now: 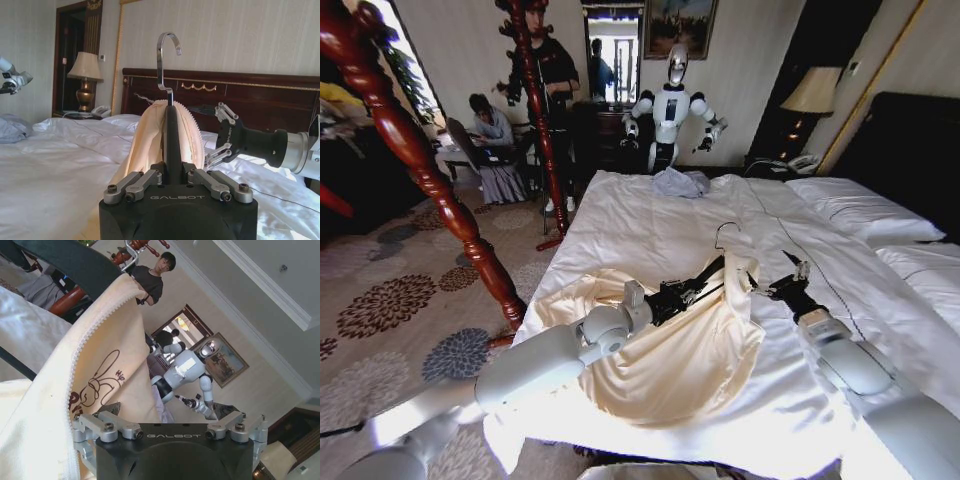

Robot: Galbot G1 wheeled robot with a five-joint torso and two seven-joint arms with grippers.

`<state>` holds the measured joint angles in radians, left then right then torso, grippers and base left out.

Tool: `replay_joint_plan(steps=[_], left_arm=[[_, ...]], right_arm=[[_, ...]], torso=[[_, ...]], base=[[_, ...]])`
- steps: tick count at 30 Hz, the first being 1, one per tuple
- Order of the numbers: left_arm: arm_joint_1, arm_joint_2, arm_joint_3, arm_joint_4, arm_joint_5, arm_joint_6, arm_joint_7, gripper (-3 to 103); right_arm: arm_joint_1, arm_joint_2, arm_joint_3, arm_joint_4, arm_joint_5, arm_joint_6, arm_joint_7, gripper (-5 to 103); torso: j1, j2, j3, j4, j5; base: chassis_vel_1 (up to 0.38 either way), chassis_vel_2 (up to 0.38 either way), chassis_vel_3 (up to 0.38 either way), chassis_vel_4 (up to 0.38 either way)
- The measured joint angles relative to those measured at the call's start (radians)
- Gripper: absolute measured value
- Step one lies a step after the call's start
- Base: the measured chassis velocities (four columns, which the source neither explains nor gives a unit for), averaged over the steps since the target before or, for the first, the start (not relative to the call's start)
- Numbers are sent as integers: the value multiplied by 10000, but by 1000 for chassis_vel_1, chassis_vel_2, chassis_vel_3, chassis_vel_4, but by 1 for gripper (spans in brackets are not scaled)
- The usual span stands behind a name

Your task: Pick up the clothes from the bed and hang them on the clothes hanger.

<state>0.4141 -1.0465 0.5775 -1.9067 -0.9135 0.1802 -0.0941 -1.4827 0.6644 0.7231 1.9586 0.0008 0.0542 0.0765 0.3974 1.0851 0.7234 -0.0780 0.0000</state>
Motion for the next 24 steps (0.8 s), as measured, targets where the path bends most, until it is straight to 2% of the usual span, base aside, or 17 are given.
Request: replay_joint_plan(steps=[10,16,20,21,22,24], left_arm=[[13,130,179,-337,-17,97,-30,16],[55,269,199,-460,-50,116,15,16],[65,294,200,-500,-73,119,24,16],[67,320,199,-537,-89,131,26,16],[67,320,199,-537,-89,131,26,16],[34,408,201,-621,-97,172,75,16]], right_arm=[[455,7,-418,-447,-1272,653,-39,100],[540,-138,-273,-796,-2872,1387,-172,102],[579,-163,-137,-1010,-3678,1915,-273,99],[607,-154,-92,-1093,-3987,2139,-293,94],[607,-154,-92,-1093,-3987,2139,-293,94],[733,-42,18,-1278,-4806,2705,-332,84]], torso=[[0,0,0,0,1],[0,1,0,1,0],[0,0,0,0,0],[0,1,0,0,0],[0,1,0,0,0],[0,0,0,1,0]], base=[[0,0,0,0],[0,0,0,0],[0,0,0,0],[0,0,0,0],[0,0,0,0],[0,0,0,0]])
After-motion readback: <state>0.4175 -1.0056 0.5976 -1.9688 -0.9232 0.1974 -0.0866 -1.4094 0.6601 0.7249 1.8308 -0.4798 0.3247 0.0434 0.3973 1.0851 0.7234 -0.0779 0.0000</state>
